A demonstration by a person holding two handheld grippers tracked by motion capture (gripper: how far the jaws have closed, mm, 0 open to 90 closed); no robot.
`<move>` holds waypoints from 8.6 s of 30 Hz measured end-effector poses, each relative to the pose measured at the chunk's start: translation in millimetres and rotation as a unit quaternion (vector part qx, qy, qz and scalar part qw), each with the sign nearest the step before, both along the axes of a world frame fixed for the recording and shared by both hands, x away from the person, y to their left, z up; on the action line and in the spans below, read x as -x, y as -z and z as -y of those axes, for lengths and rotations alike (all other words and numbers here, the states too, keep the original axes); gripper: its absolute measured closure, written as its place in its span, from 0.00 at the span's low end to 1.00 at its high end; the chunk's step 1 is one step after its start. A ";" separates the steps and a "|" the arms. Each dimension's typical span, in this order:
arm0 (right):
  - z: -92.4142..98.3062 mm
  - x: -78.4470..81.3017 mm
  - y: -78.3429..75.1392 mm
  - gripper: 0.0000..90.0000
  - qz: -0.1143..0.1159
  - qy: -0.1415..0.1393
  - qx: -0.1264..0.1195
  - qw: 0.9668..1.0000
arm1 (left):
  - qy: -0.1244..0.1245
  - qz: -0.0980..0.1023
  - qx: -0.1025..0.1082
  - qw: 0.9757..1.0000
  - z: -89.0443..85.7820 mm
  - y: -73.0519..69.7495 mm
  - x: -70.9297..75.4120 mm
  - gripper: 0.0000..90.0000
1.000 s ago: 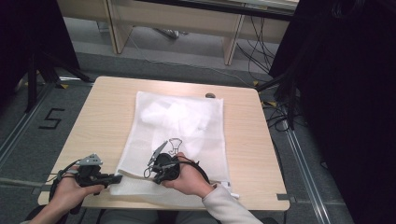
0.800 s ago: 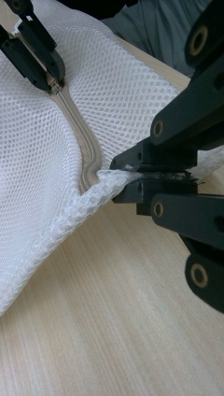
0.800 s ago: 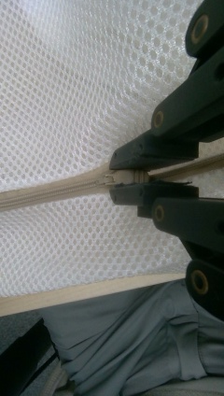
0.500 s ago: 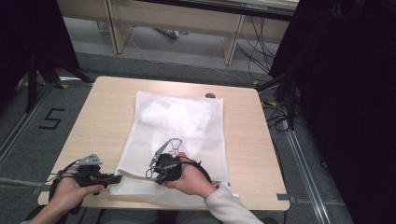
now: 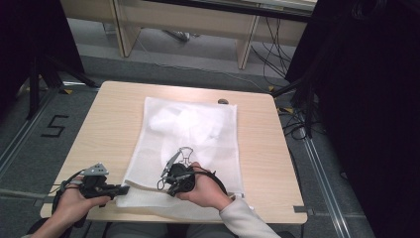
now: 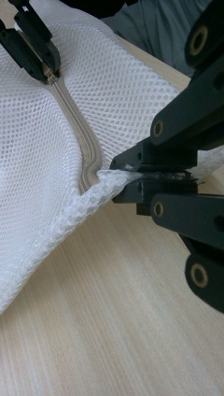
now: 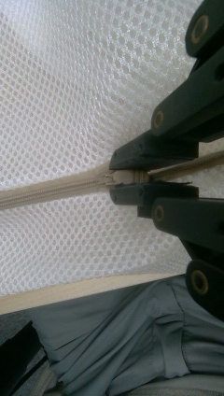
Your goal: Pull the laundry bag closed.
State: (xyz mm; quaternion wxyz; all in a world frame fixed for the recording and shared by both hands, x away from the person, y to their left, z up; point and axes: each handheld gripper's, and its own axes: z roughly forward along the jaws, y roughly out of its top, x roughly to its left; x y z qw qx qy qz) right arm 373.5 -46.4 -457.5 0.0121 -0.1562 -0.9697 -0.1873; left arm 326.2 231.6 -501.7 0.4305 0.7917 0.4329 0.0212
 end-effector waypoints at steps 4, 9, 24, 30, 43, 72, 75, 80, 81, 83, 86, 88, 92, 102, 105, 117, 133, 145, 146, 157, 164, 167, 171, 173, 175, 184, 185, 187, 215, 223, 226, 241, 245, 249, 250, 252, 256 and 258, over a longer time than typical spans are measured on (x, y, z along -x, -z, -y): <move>1.1 -0.6 -0.7 0.91 0.004 -0.006 -0.002 1.000 | -0.001 0.000 0.000 1.000 -0.4 0.1 0.0 0.95; 3.3 -0.2 -1.4 0.91 0.000 0.001 0.005 1.000 | -0.002 0.001 0.000 1.000 -0.1 -0.1 0.1 0.95; 10.3 -1.4 -3.1 0.91 -0.003 0.005 0.009 1.000 | 0.001 0.000 -0.001 1.000 -1.1 -0.3 -0.2 0.95; 13.3 -2.1 -4.8 0.91 0.000 0.003 0.005 1.000 | 0.001 -0.001 -0.003 1.000 -1.6 -0.6 -0.2 0.95; 17.1 -2.7 -5.5 0.91 0.001 0.001 0.008 1.000 | -0.002 0.000 0.000 1.000 -1.1 -0.4 -0.1 0.95; 34.0 -1.3 -11.7 0.91 -0.015 0.029 0.013 0.999 | -0.005 0.000 0.002 1.000 -2.4 -0.5 -0.3 0.95; 35.0 -2.3 -10.3 0.91 -0.001 0.028 0.021 0.999 | -0.004 0.000 0.001 1.000 -2.6 -0.6 -0.4 0.95; 36.2 -1.4 -12.0 0.91 -0.004 0.032 0.022 0.999 | -0.005 -0.001 0.002 1.000 -2.5 -0.6 -0.2 0.95; 36.1 -1.6 -12.0 0.91 -0.005 0.029 0.021 0.999 | -0.005 -0.001 0.000 1.000 -2.9 -0.6 -0.2 0.95; 36.3 -1.6 -11.8 0.91 -0.005 0.030 0.021 0.999 | -0.004 -0.001 0.000 1.000 -2.9 -0.8 -0.2 0.95; 36.4 -1.7 -11.4 0.91 -0.003 0.028 0.020 0.999 | -0.004 0.000 0.000 1.000 -3.0 -0.8 -0.2 0.95; 36.8 -1.9 -11.9 0.91 -0.003 0.028 0.022 0.999 | -0.004 0.000 -0.001 1.000 -3.1 -0.9 -0.2 0.95; 37.3 -1.6 -12.1 0.91 -0.003 0.031 0.023 0.999 | -0.003 -0.001 -0.001 1.000 -3.4 -1.0 -0.3 0.95; 41.1 -1.8 -13.1 0.91 -0.006 0.034 0.020 0.999 | -0.004 -0.001 0.000 1.000 -3.4 -0.8 -0.3 0.95; 41.0 -2.5 -12.6 0.91 -0.003 0.023 0.014 1.000 | -0.005 0.002 -0.001 1.000 -3.2 -1.0 0.0 0.95; 47.2 -1.9 -14.2 0.91 -0.004 0.037 0.028 0.999 | -0.006 -0.001 0.000 1.000 -3.6 -0.7 -0.4 0.95; 53.9 -1.1 -15.0 0.91 -0.005 0.041 0.021 0.999 | -0.006 0.000 -0.002 1.000 -3.8 -0.7 -0.4 0.95; 57.5 -0.9 -15.5 0.91 -0.001 0.034 0.022 0.999 | -0.005 -0.001 -0.001 1.000 -3.7 -0.7 -0.3 0.95; 57.5 -1.0 -15.6 0.91 -0.002 0.032 0.021 0.999 | -0.005 0.000 -0.002 1.000 -3.6 -0.9 -0.2 0.95; 58.2 1.6 -16.9 0.91 -0.006 0.048 0.029 0.998 | -0.004 0.002 -0.005 1.000 -3.8 -1.1 -0.1 0.95; 63.6 0.3 -16.6 0.91 -0.003 0.040 0.023 0.999 | -0.003 0.000 -0.003 1.000 -4.0 -0.8 -0.5 0.95; 63.6 2.3 -16.8 0.91 -0.011 0.051 0.019 0.998 | -0.004 0.000 -0.004 1.000 -3.9 -1.0 -0.3 0.95; 65.9 0.8 -17.3 0.91 -0.003 0.041 0.024 0.999 | -0.005 0.000 -0.003 1.000 -3.8 -1.1 -0.2 0.95; 66.6 1.5 -17.5 0.91 -0.003 0.046 0.023 0.999 | -0.003 0.000 -0.004 1.000 -4.1 -0.8 -0.5 0.95; 68.4 2.2 -18.0 0.91 -0.011 0.050 0.018 0.999 | -0.003 0.001 -0.004 1.000 -4.2 -0.9 -0.5 0.95; 74.1 2.9 -18.3 0.91 -0.006 0.055 0.020 0.998 | -0.006 -0.001 -0.002 1.000 -3.7 -0.7 -0.4 0.95; 74.4 3.0 -18.6 0.91 -0.009 0.054 0.019 0.998 | -0.007 -0.001 -0.001 1.000 -3.5 -0.8 -0.3 0.95; 74.7 3.2 -19.0 0.91 -0.011 0.053 0.019 0.998 | -0.005 -0.001 -0.004 1.000 -4.0 -0.8 -0.4 0.95; 85.0 5.4 -20.5 0.91 -0.009 0.068 0.019 0.997 | -0.008 -0.001 -0.002 1.000 -3.8 -0.9 -0.1 0.95; 91.8 5.5 -20.5 0.91 -0.013 0.073 0.016 0.997 | -0.009 -0.002 -0.002 1.000 -3.6 -0.8 -0.1 0.95; 94.0 5.4 -20.6 0.91 -0.008 0.074 0.019 0.997 | -0.008 -0.002 -0.003 1.000 -3.8 -0.8 -0.2 0.95; 101.4 6.1 -21.3 0.91 -0.011 0.081 0.018 0.996 | -0.008 -0.002 -0.003 1.000 -4.0 -0.7 -0.4 0.95; 103.9 6.4 -21.4 0.91 -0.011 0.086 0.015 0.996 | -0.009 -0.001 -0.004 1.000 -3.9 -0.8 -0.3 0.95; 106.1 6.4 -21.6 0.91 -0.010 0.088 0.017 0.996 | -0.008 -0.002 -0.003 1.000 -3.9 -0.8 -0.3 0.95; 106.9 6.1 -21.6 0.91 -0.009 0.086 0.014 0.996 | -0.008 -0.001 -0.003 1.000 -3.9 -0.8 -0.3 0.95; 107.8 6.1 -21.8 0.91 -0.010 0.085 0.015 0.996 | -0.006 -0.001 -0.006 1.000 -4.6 -1.1 -0.3 0.95; 109.4 6.5 -22.7 0.91 -0.011 0.087 0.014 0.996 | -0.008 0.000 -0.005 1.000 -4.3 -1.0 -0.3 0.95; 110.6 6.7 -23.1 0.91 -0.012 0.089 0.013 0.996 | -0.008 -0.001 -0.005 1.000 -4.1 -1.1 -0.2 0.95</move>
